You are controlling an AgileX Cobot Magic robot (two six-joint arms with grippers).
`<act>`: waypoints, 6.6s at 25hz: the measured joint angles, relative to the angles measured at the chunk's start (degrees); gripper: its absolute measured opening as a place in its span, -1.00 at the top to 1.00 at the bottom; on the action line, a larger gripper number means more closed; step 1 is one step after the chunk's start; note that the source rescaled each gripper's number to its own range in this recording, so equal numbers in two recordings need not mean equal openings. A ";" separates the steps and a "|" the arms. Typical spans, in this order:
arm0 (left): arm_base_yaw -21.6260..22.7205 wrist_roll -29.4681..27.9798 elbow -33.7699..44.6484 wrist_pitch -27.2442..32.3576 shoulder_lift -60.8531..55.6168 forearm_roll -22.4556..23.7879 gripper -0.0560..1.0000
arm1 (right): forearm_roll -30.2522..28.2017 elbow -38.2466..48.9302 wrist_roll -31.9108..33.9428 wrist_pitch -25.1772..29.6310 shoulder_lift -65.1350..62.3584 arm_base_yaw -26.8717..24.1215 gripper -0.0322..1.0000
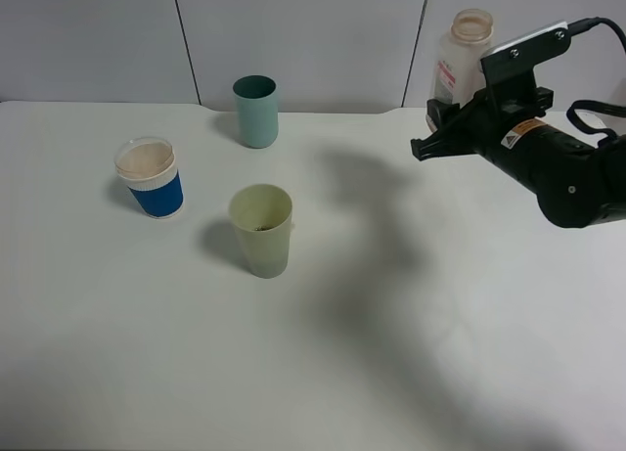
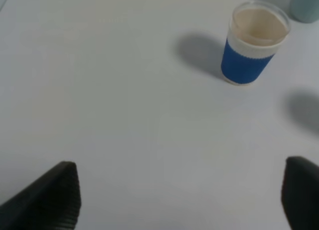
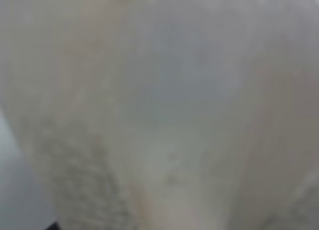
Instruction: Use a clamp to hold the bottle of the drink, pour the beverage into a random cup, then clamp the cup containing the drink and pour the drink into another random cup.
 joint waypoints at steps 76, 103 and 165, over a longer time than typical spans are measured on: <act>0.00 0.00 0.00 0.00 0.00 0.00 -0.77 | 4.63 -0.06 13.65 -16.76 23.10 -0.12 0.93; 0.00 0.00 0.00 0.00 0.00 0.00 -0.77 | 6.18 -0.06 17.46 -16.90 23.10 -0.12 -0.44; 0.00 0.00 0.00 0.00 0.00 0.00 -0.77 | 16.20 15.57 4.52 31.42 -46.48 0.58 -0.87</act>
